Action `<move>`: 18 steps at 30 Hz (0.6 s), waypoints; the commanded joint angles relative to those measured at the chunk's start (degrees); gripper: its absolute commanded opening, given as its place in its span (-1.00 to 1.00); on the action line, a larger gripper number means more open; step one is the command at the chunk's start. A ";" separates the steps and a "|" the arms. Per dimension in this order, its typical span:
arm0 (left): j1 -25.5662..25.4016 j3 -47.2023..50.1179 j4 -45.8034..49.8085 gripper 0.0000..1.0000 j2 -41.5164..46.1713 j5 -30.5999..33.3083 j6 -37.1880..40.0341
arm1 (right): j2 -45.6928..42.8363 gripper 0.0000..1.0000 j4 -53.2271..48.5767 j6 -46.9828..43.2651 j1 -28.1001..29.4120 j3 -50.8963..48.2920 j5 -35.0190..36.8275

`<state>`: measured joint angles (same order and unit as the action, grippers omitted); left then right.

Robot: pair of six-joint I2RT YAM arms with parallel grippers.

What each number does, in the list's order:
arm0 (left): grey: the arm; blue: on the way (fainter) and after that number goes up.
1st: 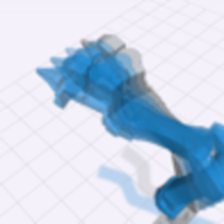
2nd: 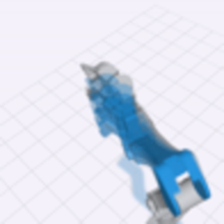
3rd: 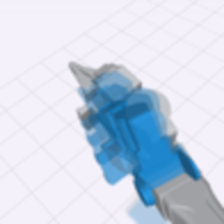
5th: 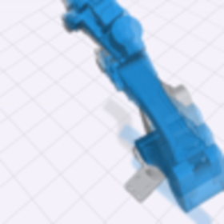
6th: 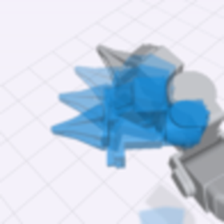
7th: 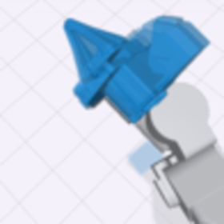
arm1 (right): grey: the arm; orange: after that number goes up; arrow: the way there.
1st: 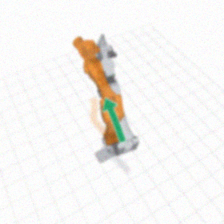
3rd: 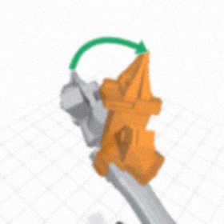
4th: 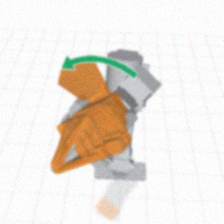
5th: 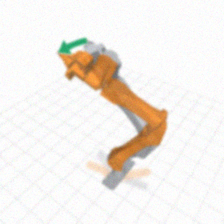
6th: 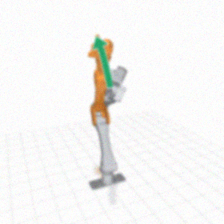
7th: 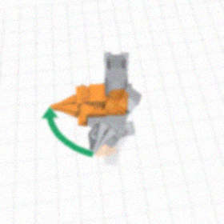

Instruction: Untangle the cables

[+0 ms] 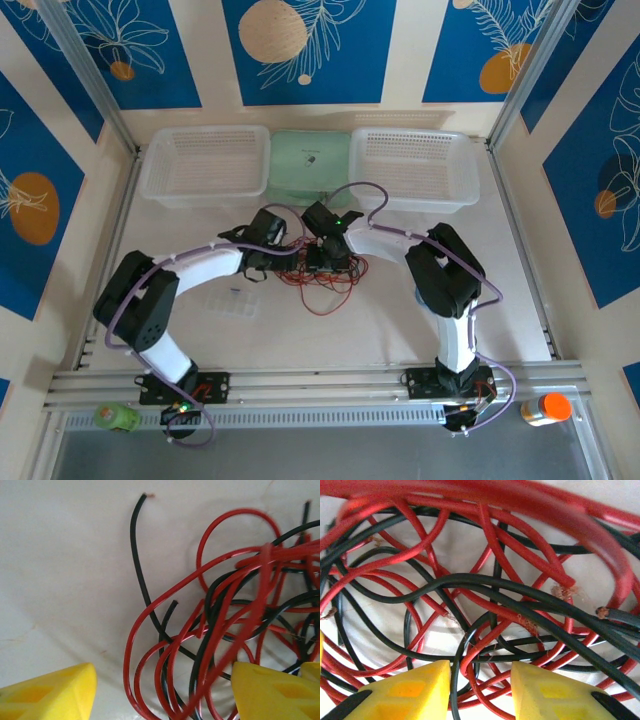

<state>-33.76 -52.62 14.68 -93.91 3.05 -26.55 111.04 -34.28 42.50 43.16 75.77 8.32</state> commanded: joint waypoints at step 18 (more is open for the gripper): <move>0.64 2.21 -2.35 -1.00 -4.21 7.13 0.42 | -9.03 -1.00 1.62 1.65 -4.02 -8.56 2.44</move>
<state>-34.02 -50.54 7.92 -97.62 5.87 -27.92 106.72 -27.64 44.53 41.06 69.95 7.77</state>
